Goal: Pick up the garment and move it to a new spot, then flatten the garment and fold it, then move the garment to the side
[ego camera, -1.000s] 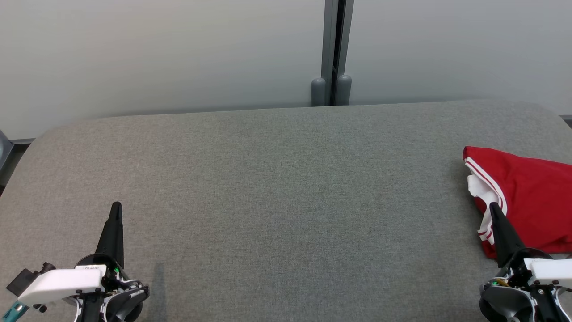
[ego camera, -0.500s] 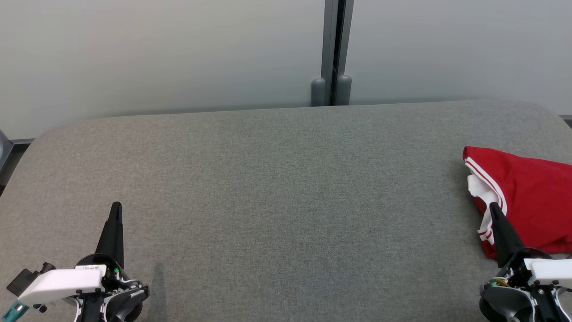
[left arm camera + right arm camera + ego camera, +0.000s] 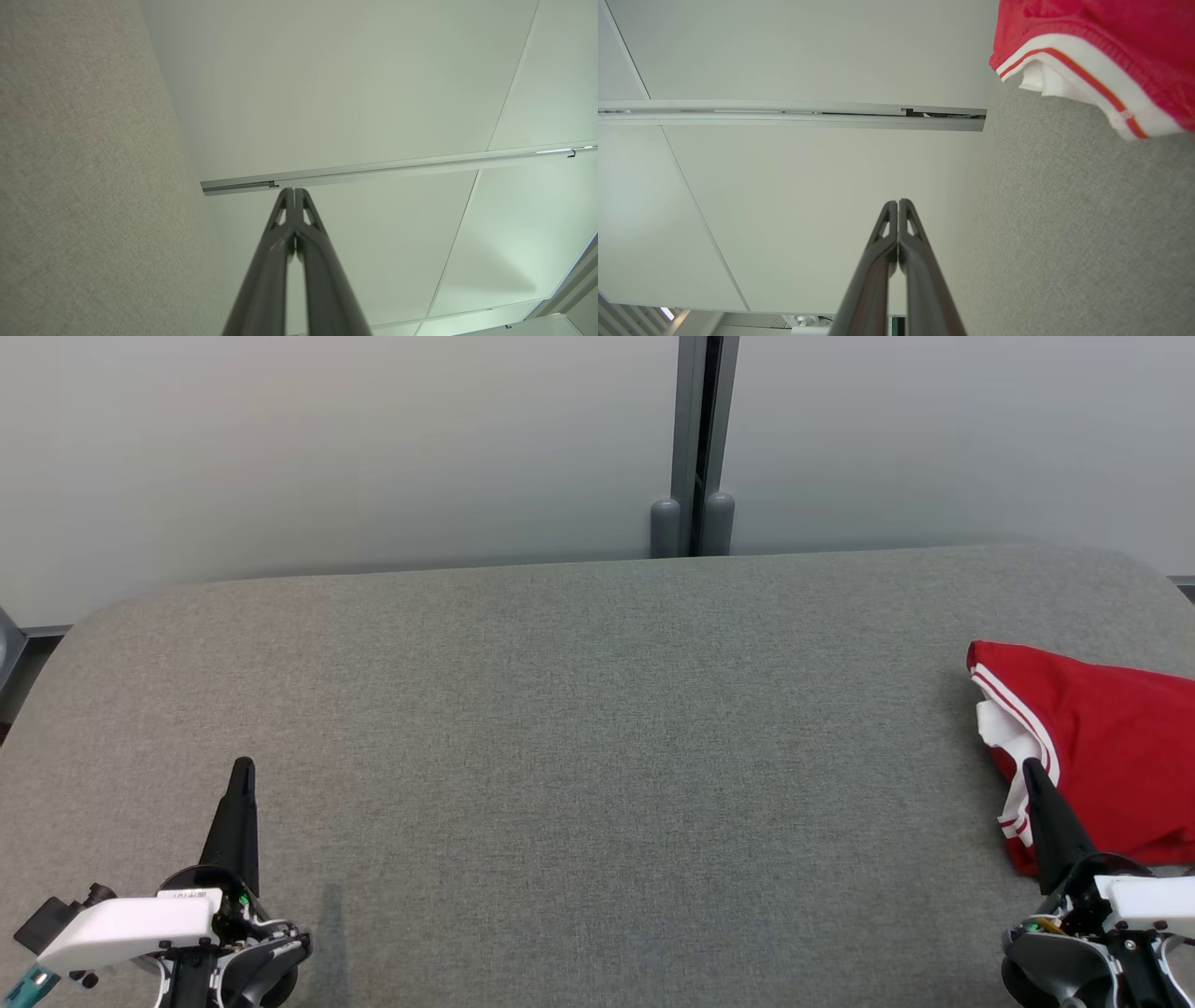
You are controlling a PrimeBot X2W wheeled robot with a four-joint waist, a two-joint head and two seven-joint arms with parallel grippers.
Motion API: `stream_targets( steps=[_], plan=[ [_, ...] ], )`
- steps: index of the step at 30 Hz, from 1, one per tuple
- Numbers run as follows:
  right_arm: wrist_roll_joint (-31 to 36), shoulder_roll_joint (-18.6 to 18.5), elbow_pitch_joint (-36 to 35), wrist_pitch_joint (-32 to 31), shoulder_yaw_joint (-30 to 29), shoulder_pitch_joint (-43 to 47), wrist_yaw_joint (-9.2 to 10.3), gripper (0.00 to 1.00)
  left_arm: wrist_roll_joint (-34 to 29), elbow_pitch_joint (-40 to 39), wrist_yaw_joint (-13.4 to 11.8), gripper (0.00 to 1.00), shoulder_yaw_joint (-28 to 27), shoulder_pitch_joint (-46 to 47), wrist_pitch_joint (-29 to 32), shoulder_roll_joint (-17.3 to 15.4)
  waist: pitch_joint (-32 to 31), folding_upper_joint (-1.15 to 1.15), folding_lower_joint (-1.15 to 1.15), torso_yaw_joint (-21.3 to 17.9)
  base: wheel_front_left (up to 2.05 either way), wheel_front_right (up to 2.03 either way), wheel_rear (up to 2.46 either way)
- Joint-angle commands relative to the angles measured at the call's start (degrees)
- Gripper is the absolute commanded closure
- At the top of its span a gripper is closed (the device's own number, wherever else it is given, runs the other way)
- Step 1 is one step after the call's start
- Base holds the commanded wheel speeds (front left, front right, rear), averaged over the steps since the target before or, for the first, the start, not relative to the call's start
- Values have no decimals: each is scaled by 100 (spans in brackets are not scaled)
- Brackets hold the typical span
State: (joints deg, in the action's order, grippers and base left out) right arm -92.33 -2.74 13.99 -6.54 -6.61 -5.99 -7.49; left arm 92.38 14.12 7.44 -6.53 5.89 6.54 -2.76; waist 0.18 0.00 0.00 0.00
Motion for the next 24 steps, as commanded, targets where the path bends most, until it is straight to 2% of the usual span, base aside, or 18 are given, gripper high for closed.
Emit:
stream_targets(
  steps=[1, 24],
  plan=[
    [-8, -21, 11, -22, -9, -48, 0, 100, 6, -17, 22, 100, -21, 69, 20, -13, 0, 0, 0, 0, 0, 0, 0],
    [-7, -21, 11, -22, -9, -48, 0, 100, 7, -17, 22, 100, -20, 68, 19, -13, 0, 0, 0, 0, 0, 0, 0]
  ],
)
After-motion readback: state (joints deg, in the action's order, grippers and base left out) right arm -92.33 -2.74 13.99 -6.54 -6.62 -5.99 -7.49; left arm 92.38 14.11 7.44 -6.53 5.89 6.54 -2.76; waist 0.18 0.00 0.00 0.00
